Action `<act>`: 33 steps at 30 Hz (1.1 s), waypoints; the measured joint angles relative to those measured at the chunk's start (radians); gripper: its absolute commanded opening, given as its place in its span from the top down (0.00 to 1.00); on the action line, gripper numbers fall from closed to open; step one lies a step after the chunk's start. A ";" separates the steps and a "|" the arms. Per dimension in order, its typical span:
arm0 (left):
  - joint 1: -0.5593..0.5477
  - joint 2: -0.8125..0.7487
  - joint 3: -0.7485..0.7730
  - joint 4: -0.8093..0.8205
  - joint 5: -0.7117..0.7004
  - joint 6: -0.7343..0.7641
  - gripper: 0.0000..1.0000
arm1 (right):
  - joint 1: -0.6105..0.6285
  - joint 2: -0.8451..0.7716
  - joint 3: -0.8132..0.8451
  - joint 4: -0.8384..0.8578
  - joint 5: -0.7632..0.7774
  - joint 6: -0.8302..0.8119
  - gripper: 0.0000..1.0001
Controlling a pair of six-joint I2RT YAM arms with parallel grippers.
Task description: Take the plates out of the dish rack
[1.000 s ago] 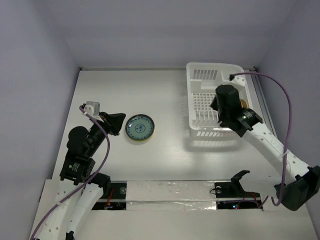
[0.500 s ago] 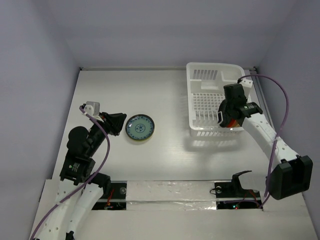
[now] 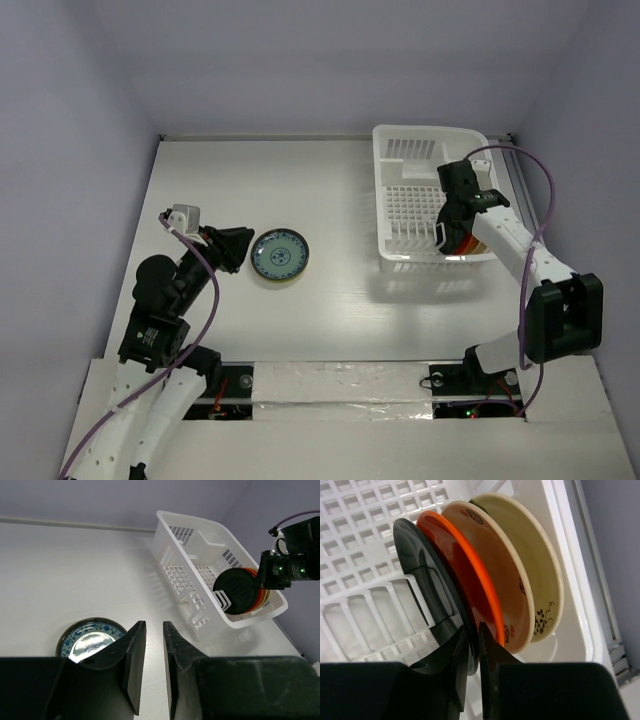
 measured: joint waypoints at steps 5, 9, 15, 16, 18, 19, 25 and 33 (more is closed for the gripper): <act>-0.002 -0.003 0.000 0.000 0.000 0.000 0.82 | 0.000 0.030 0.045 -0.061 0.005 -0.028 0.96; -0.002 -0.004 0.000 0.000 0.000 0.000 0.82 | 0.005 0.037 0.071 -0.107 0.005 -0.032 1.00; -0.002 -0.007 0.000 0.000 0.000 0.000 0.81 | 0.054 0.059 0.137 -0.195 0.040 -0.043 1.00; -0.002 -0.007 0.000 0.000 0.000 0.000 0.81 | 0.064 0.066 0.154 -0.214 0.059 -0.046 1.00; -0.002 -0.007 0.000 0.000 0.000 0.000 0.81 | 0.090 0.080 0.179 -0.240 0.085 -0.047 1.00; -0.002 -0.007 0.000 0.000 0.000 0.000 0.81 | 0.103 0.090 0.198 -0.257 0.108 -0.047 1.00; -0.002 -0.007 0.000 0.000 0.000 0.000 0.81 | 0.145 0.100 0.308 -0.334 0.192 -0.038 1.00; -0.002 -0.007 0.000 0.000 0.000 0.000 0.80 | 0.263 -0.085 0.410 -0.298 0.125 -0.027 1.00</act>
